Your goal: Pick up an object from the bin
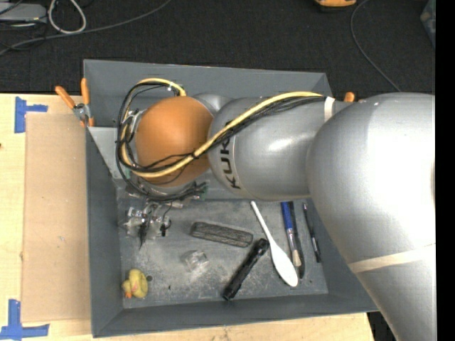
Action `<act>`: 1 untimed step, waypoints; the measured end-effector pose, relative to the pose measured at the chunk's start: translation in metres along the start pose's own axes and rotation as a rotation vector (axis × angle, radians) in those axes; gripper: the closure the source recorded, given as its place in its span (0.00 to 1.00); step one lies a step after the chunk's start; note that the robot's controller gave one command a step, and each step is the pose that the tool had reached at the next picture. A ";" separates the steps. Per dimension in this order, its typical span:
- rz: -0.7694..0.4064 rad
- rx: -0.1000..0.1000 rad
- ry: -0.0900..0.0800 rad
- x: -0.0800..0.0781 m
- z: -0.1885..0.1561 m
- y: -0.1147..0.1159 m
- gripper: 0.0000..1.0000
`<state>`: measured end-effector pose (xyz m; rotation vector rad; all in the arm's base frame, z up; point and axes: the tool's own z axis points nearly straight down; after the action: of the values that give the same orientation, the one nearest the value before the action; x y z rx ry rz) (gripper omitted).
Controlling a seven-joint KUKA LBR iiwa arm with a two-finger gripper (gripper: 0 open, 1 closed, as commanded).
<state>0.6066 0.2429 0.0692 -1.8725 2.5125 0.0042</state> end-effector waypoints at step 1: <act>0.001 0.000 0.000 0.000 0.000 0.000 1.00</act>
Offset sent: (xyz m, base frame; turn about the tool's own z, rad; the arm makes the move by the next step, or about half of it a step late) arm 0.0000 0.0002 0.1280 0.0006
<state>0.6064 0.2430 0.0694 -1.8715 2.5135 0.0045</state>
